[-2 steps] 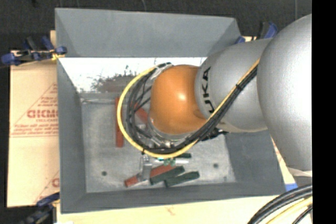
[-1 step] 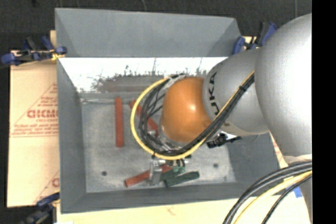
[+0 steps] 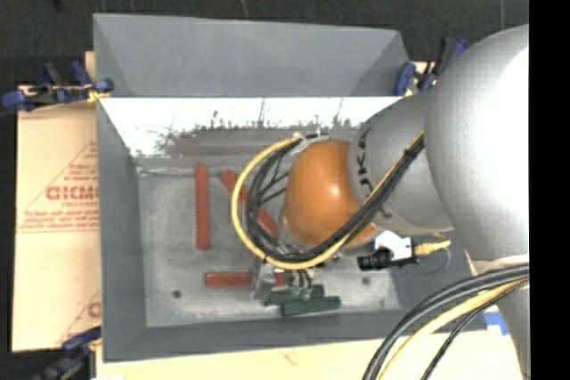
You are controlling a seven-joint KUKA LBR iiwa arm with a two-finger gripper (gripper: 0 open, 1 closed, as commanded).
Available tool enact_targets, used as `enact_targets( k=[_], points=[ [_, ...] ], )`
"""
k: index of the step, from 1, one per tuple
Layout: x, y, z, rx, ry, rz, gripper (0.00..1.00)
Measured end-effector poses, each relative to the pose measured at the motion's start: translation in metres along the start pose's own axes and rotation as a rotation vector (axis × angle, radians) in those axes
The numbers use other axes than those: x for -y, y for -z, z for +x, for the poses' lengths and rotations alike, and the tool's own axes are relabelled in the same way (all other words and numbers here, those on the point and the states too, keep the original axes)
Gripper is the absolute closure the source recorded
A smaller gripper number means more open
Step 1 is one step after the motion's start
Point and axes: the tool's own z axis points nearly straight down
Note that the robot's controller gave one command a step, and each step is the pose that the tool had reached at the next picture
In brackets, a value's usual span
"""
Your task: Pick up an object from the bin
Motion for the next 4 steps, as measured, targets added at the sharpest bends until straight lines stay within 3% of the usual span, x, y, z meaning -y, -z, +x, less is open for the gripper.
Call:
enact_targets(
  k=[1, 2, 3, 4],
  points=[
    [0.000, 0.000, 0.000, 0.000, -0.002, 0.000, 1.00],
    [0.007, 0.051, 0.000, -0.012, -0.015, 0.006, 1.00],
    [-0.006, 0.077, 0.001, 0.001, 0.034, 0.004, 1.00],
    [0.017, 0.132, -0.016, -0.009, 0.021, 0.005, 1.00]
  ],
)
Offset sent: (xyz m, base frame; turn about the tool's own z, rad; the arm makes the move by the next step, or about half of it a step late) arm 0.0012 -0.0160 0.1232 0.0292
